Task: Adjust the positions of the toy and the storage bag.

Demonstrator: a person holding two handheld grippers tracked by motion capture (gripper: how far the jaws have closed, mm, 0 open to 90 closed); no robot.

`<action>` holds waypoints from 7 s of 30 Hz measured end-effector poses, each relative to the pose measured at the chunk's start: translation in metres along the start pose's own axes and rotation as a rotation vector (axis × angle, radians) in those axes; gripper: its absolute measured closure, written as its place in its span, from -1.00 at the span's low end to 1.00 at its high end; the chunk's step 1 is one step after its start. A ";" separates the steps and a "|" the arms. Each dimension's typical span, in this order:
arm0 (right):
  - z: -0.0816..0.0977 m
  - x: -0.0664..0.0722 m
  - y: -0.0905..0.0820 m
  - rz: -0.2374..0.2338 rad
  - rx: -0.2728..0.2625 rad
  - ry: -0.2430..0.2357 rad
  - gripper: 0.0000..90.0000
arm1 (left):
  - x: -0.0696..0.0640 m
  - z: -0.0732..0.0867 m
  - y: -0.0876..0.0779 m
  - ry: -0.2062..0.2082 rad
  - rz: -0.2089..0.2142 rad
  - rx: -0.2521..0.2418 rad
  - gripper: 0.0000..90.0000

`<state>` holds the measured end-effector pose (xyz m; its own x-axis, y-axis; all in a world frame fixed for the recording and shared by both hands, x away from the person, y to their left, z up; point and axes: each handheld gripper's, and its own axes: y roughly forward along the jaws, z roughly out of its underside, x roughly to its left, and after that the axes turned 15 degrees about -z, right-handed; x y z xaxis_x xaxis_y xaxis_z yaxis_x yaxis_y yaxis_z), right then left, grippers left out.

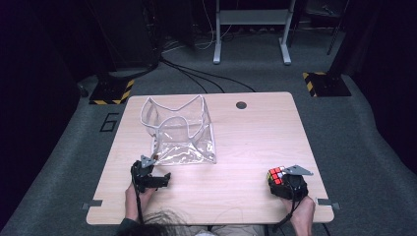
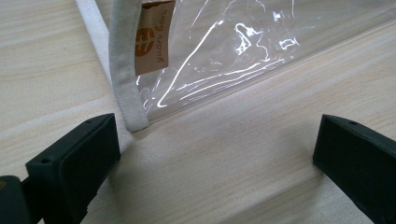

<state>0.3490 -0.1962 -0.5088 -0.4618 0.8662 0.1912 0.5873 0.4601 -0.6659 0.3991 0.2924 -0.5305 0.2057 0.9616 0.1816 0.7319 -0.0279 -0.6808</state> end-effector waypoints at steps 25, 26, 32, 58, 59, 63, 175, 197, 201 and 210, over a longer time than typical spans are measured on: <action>-0.010 0.006 -0.006 0.000 -0.023 -0.063 -0.27 | -0.001 0.000 0.000 -0.008 0.003 -0.004 -0.99; -0.011 0.008 -0.005 -0.002 -0.029 -0.070 -0.27 | -0.001 0.000 0.000 -0.008 0.003 -0.003 -0.99; -0.014 0.011 -0.006 -0.004 -0.026 -0.085 -0.27 | -0.001 0.000 0.000 -0.007 0.003 -0.004 -0.99; -0.025 0.039 0.007 -0.062 -0.012 -0.173 -0.27 | -0.001 0.000 0.000 -0.003 0.004 -0.001 -0.99; -0.025 0.041 0.008 -0.072 -0.009 -0.174 -0.27 | -0.001 0.000 0.000 -0.004 0.004 -0.002 -0.99; -0.026 0.045 0.011 -0.081 -0.007 -0.187 -0.27 | -0.001 0.000 0.000 -0.001 0.005 -0.001 -0.99; -0.042 0.127 0.091 -0.373 0.056 -0.372 -0.68 | -0.001 0.000 0.000 0.001 0.010 -0.002 -0.99; -0.030 0.085 0.052 -0.369 0.074 -0.299 -0.96 | -0.001 0.000 0.000 -0.001 0.011 -0.002 -0.99; -0.026 0.070 0.046 -0.335 0.070 -0.264 -0.96 | -0.001 0.000 0.000 0.001 0.008 -0.002 -0.99; -0.020 0.036 0.040 -0.262 0.040 -0.196 -0.95 | -0.001 0.000 0.000 0.006 0.009 -0.002 -0.99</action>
<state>0.3689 -0.1428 -0.5138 -0.7148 0.6639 0.2199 0.4072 0.6508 -0.6408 0.3990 0.2919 -0.5305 0.2160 0.9596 0.1802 0.7315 -0.0369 -0.6808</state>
